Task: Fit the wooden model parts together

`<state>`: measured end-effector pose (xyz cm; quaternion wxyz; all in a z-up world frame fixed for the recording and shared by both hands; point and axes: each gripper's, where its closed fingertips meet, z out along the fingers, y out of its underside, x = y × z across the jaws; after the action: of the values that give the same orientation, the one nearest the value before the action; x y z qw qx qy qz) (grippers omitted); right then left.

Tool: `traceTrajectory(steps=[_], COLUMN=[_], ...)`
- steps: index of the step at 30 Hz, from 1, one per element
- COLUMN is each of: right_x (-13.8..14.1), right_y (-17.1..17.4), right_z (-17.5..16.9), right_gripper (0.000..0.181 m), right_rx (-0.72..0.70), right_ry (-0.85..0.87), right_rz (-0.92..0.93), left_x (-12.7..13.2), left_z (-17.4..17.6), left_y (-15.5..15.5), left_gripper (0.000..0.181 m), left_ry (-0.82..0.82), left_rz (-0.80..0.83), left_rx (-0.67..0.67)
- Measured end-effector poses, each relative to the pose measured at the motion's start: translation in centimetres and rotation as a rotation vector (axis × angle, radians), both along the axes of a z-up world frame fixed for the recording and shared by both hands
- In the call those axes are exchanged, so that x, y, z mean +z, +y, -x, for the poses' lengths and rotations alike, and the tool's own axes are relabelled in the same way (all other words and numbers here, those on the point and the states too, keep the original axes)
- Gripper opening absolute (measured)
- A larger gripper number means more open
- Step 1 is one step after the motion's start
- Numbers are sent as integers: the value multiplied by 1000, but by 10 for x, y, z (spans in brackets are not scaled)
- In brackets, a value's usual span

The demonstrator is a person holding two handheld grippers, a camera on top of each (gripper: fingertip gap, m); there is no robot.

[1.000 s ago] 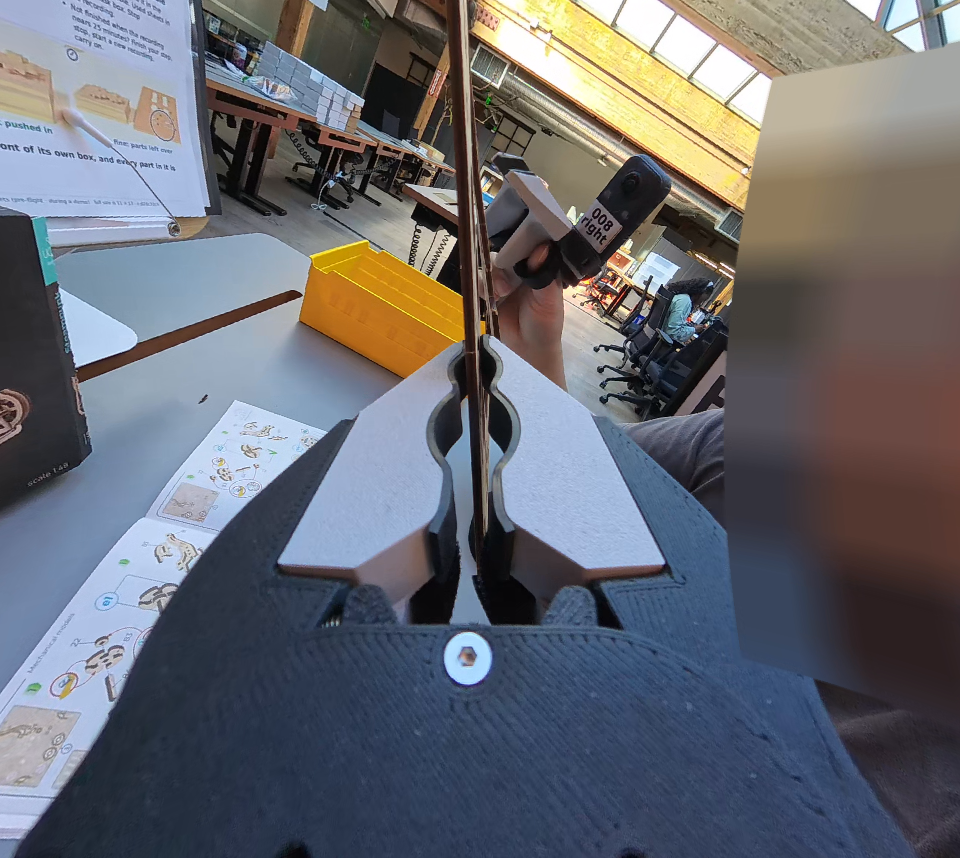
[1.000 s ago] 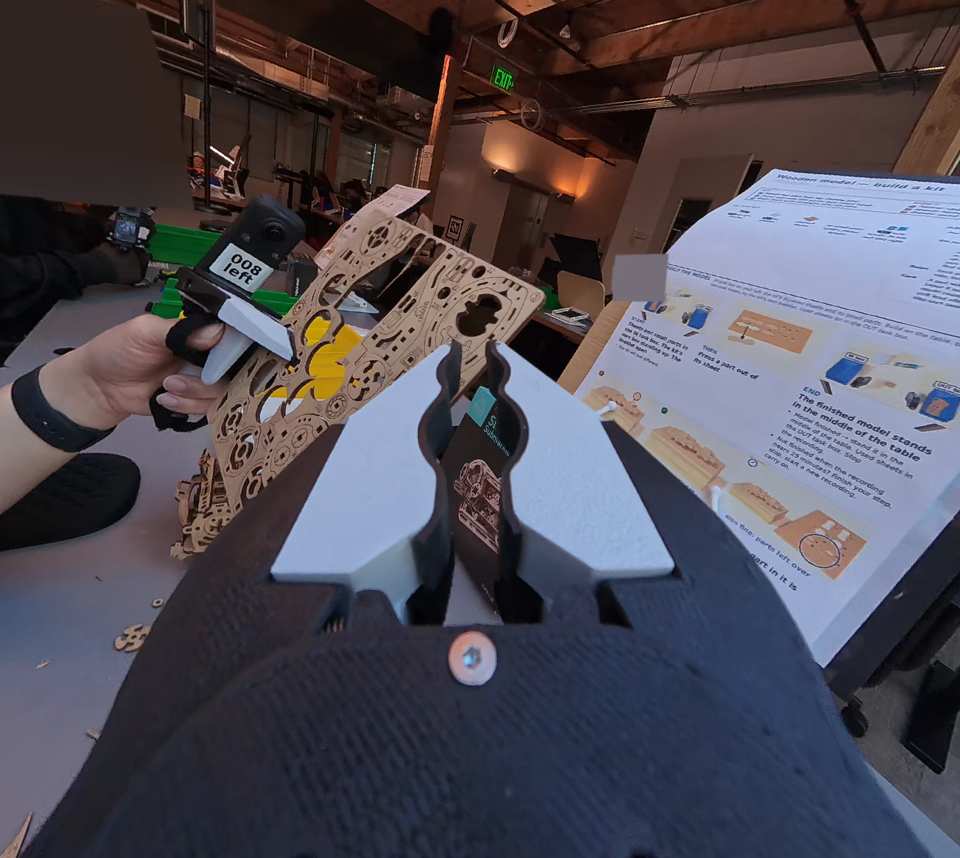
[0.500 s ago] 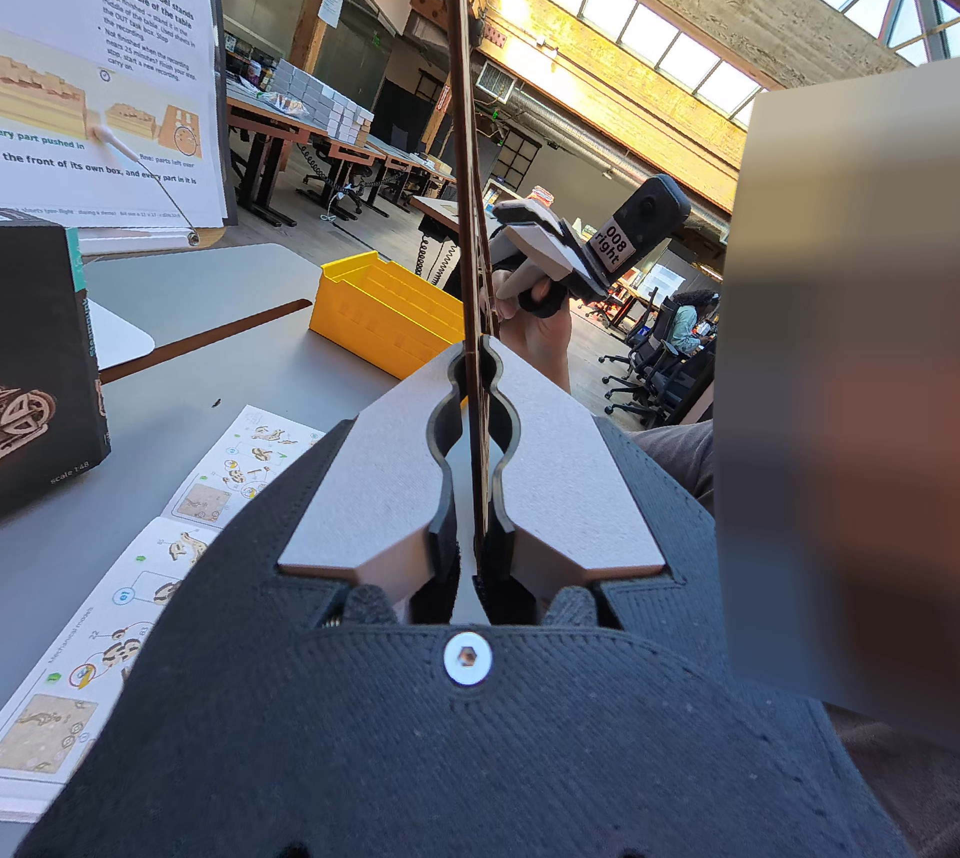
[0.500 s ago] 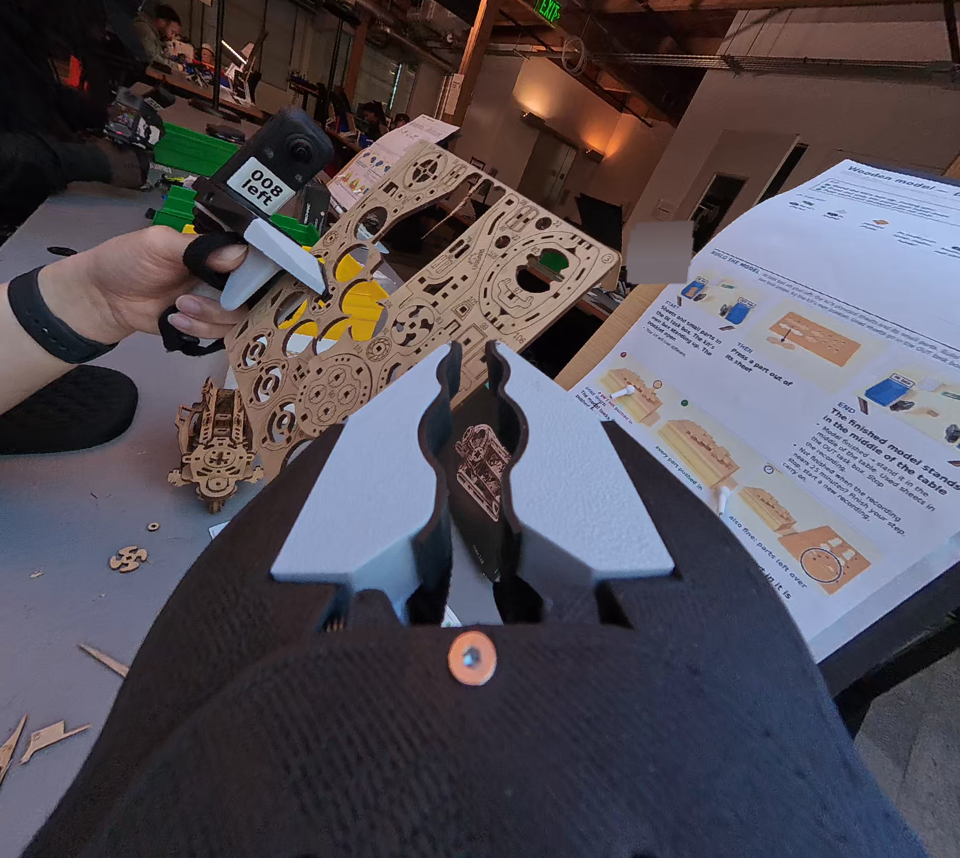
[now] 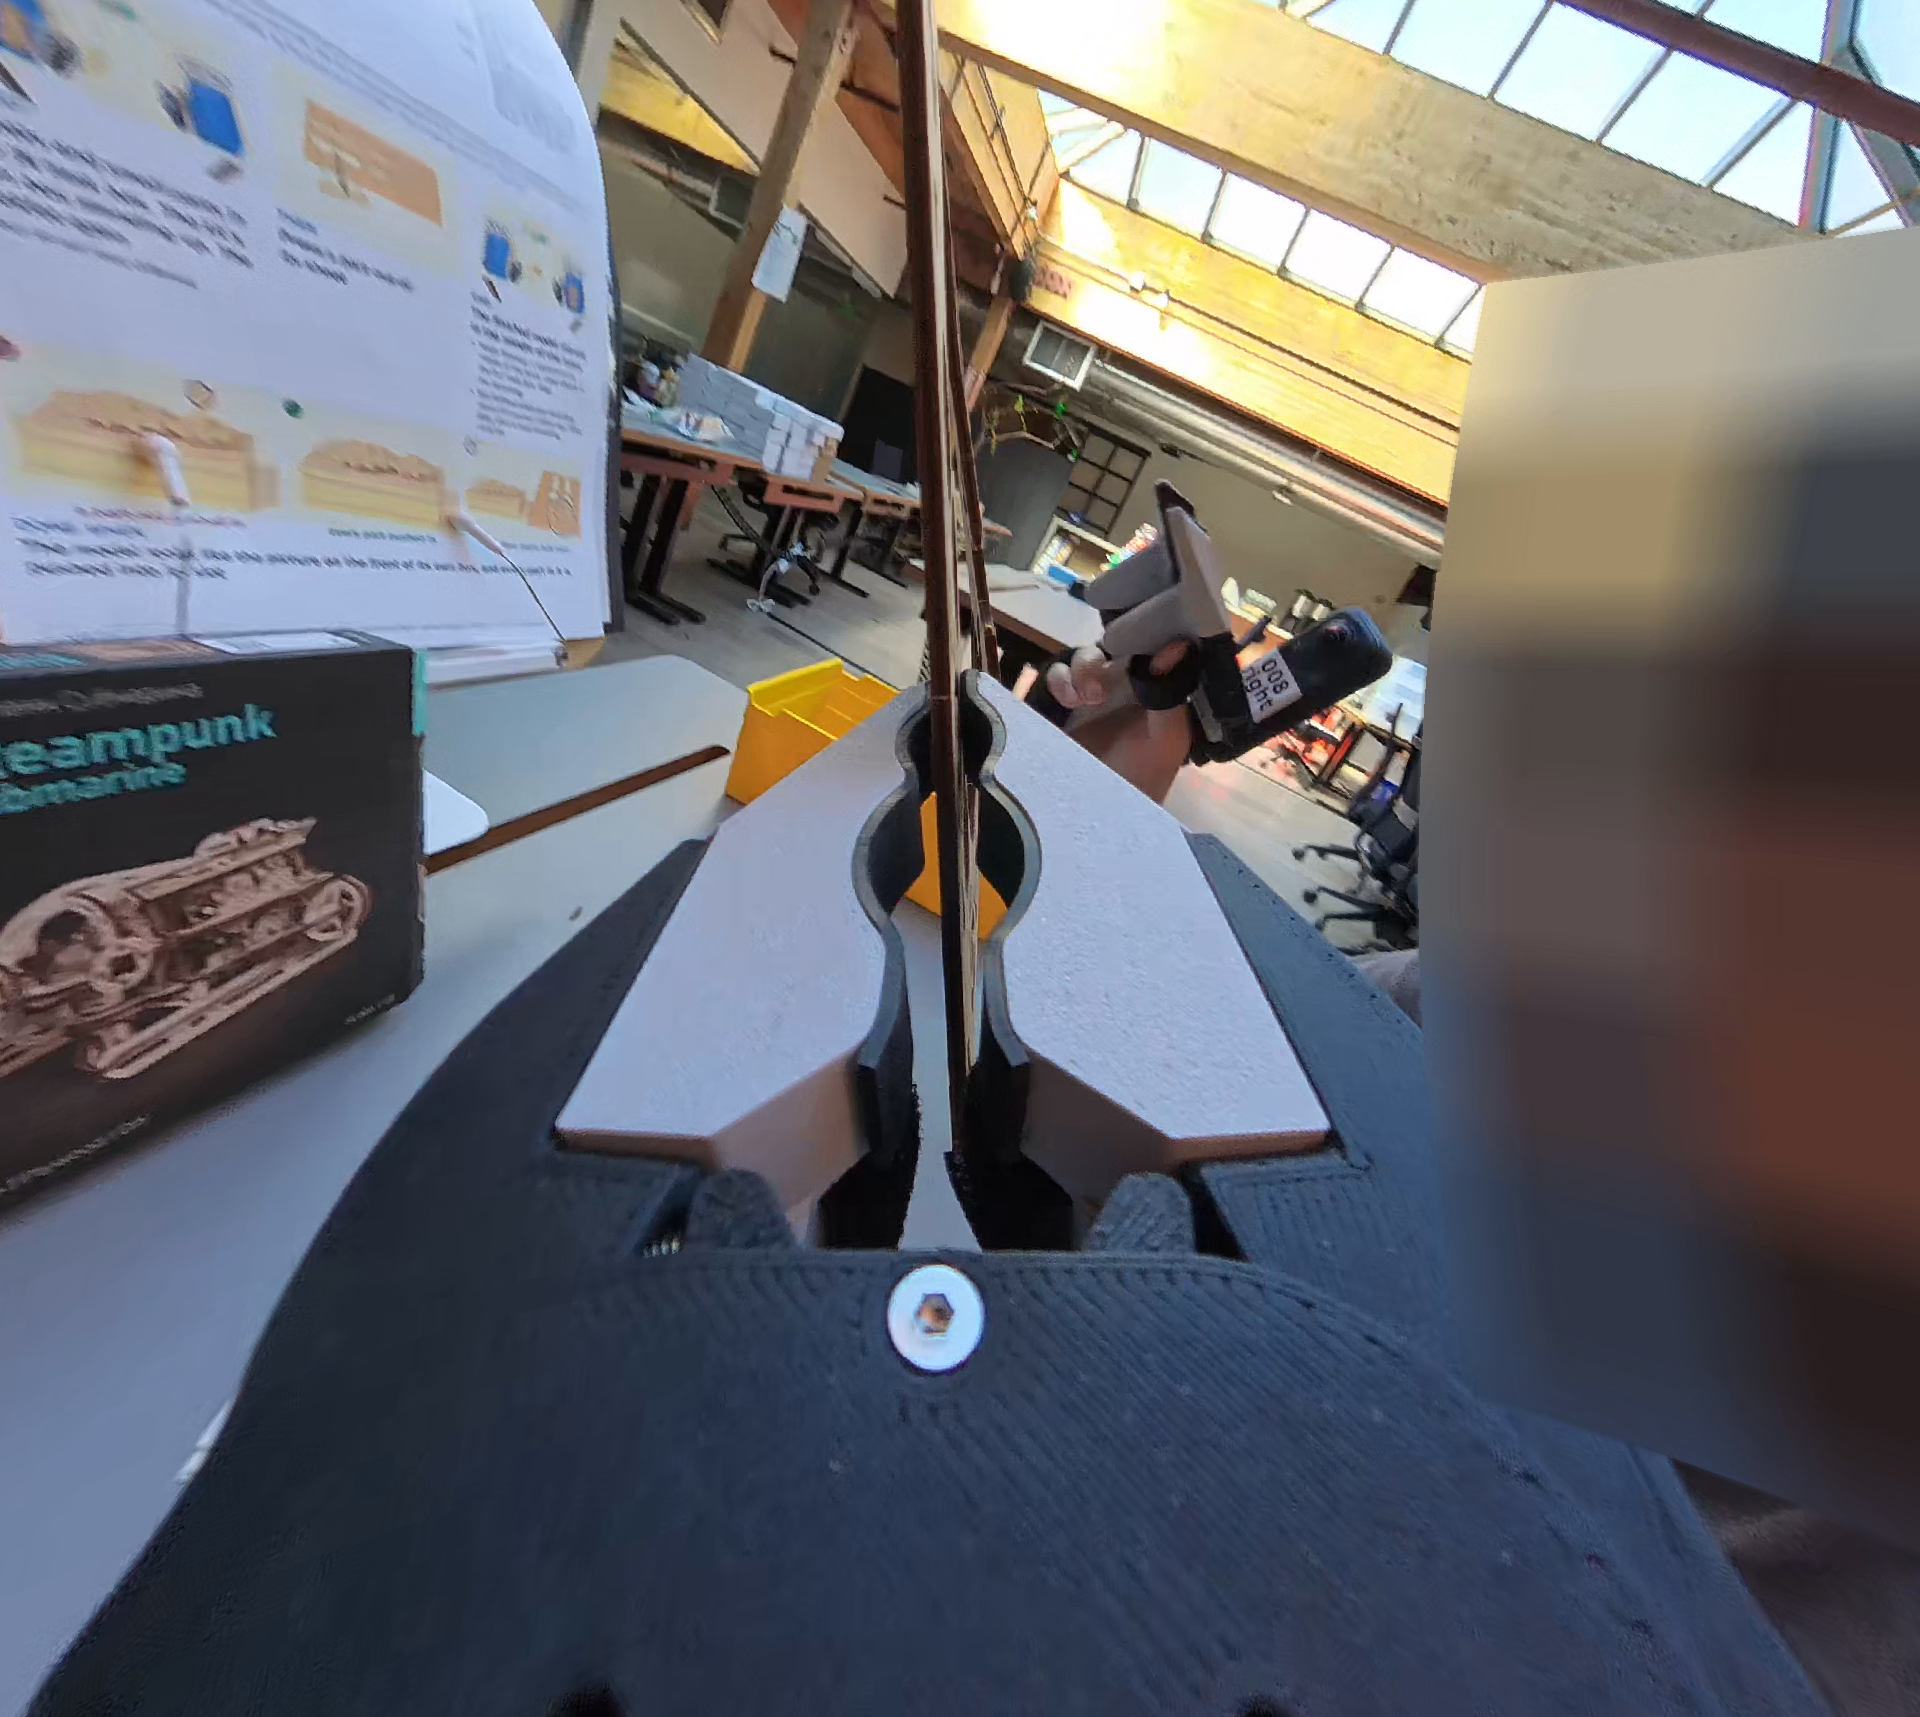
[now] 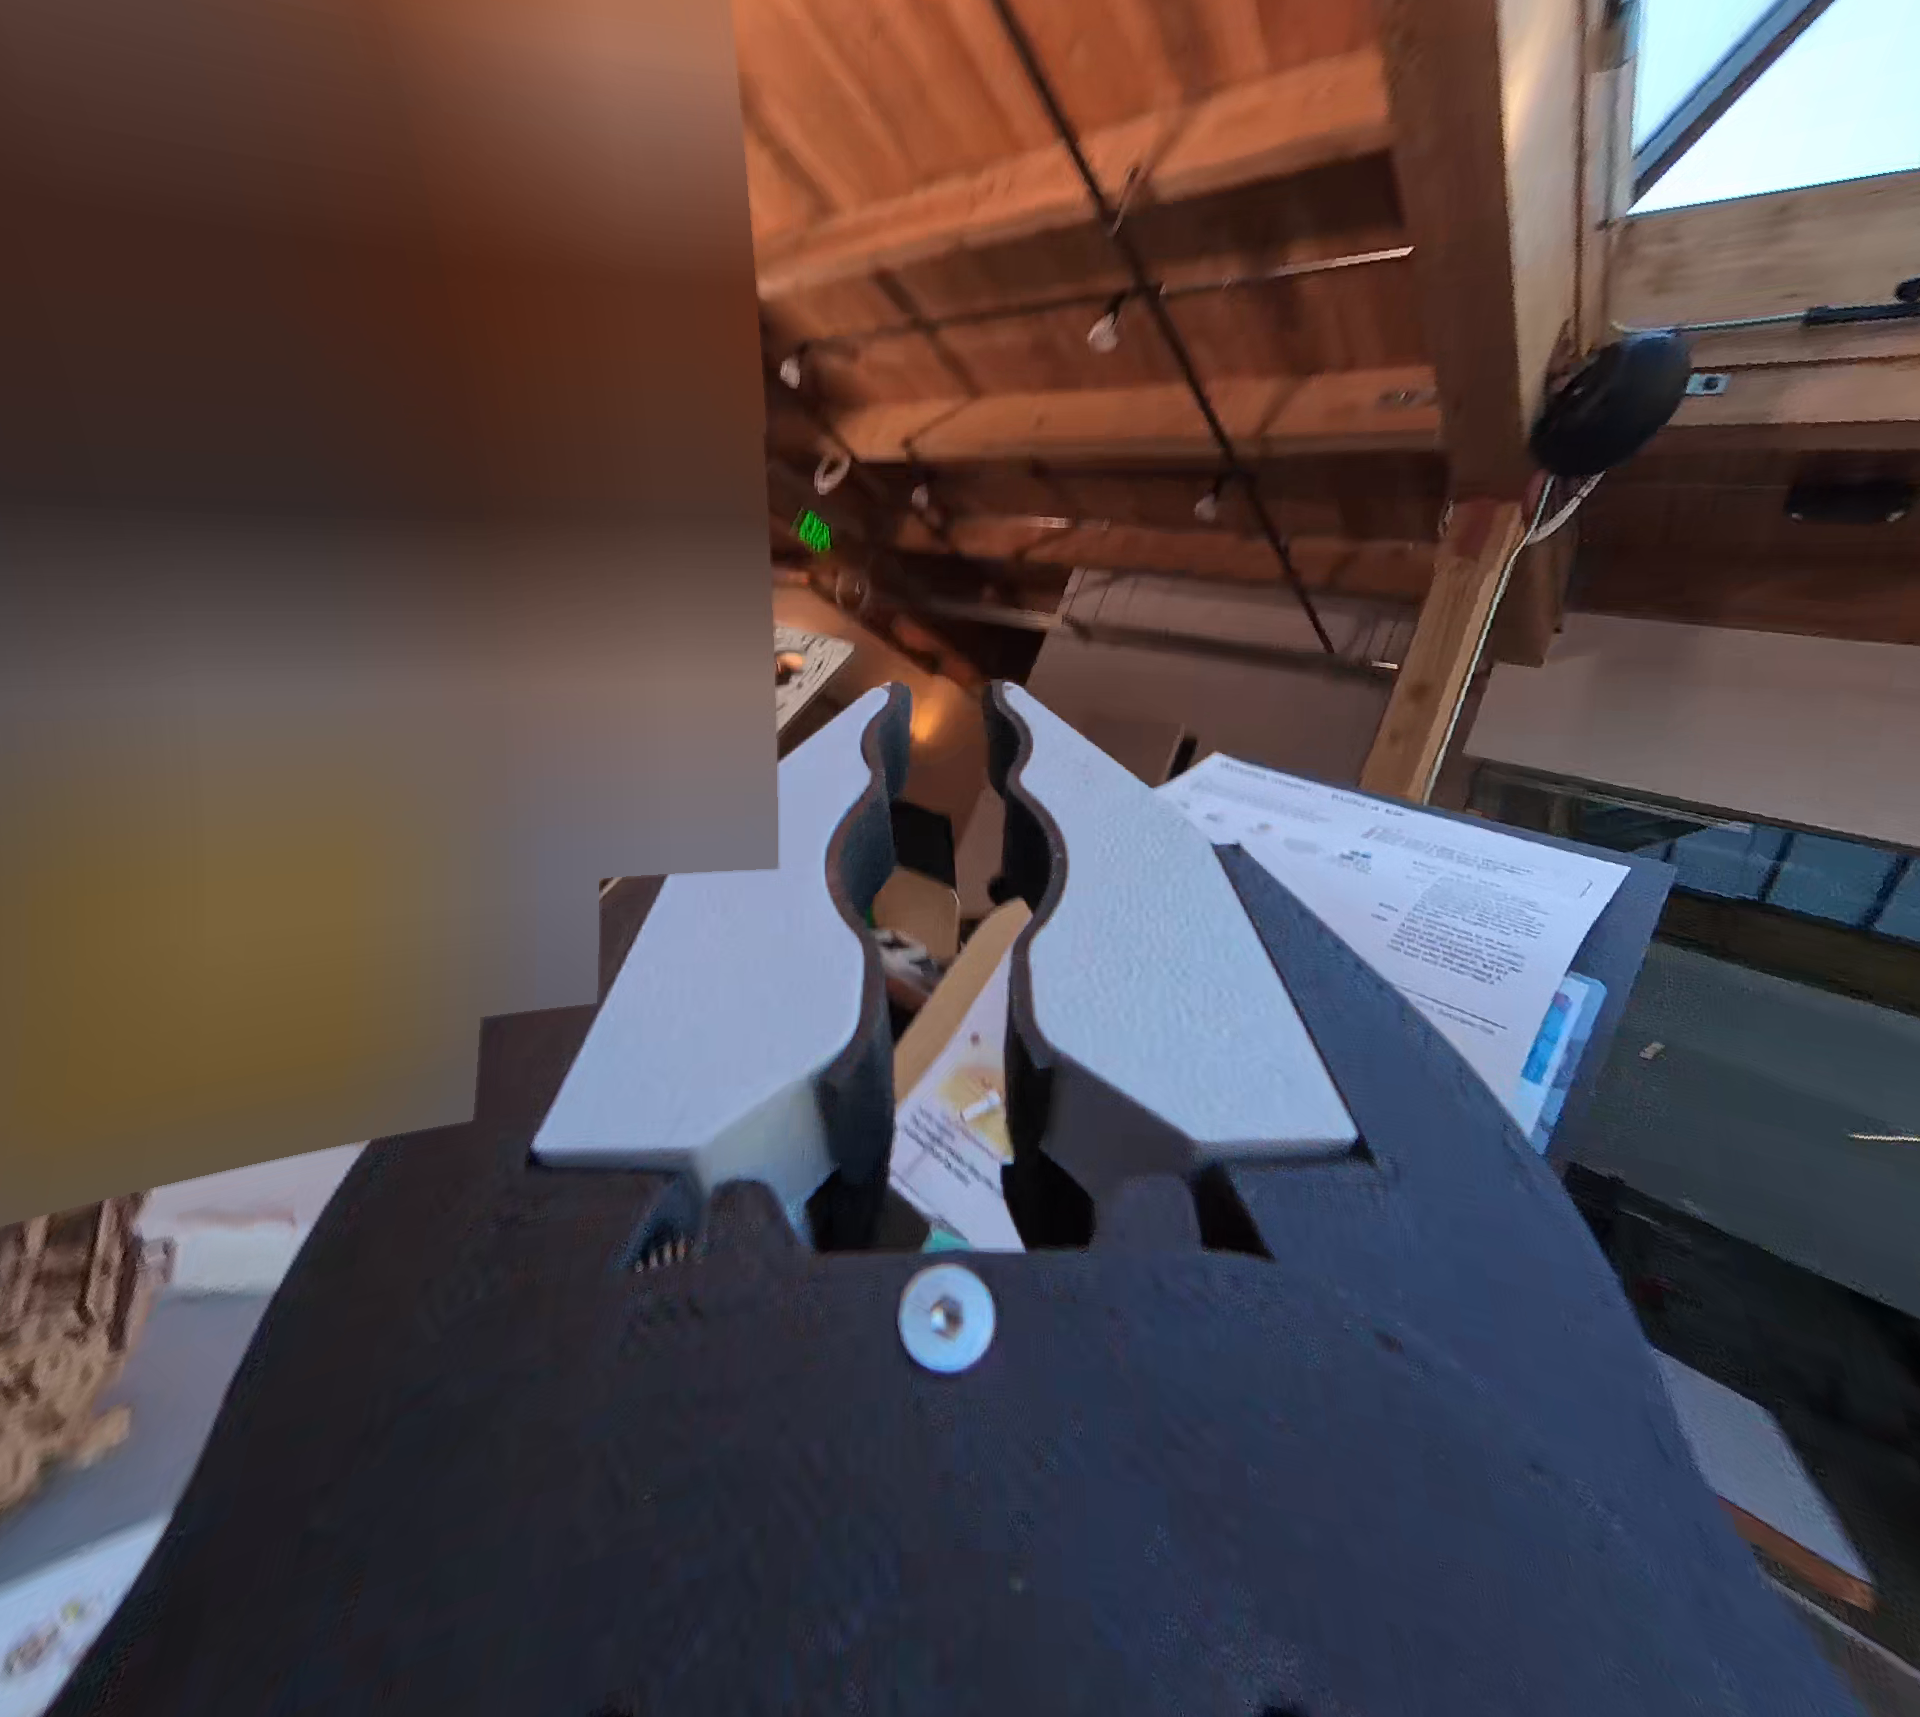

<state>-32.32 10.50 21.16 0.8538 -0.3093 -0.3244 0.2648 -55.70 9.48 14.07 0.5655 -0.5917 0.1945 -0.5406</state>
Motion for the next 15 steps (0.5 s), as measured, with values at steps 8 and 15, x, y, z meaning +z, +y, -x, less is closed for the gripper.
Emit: traceTrajectory(steps=[8,15], right_x=[18,-5], right_y=[9,37], right_z=[-39,-9], right_gripper=[13,28], right_rx=[169,461], right_ry=[133,109], right_rz=[124,449], left_x=[33,40], left_z=[59,65], left_y=[-28,-35], left_gripper=[1,1], left_ry=[-41,-57], left_rz=[-113,-136], left_rx=[163,177])
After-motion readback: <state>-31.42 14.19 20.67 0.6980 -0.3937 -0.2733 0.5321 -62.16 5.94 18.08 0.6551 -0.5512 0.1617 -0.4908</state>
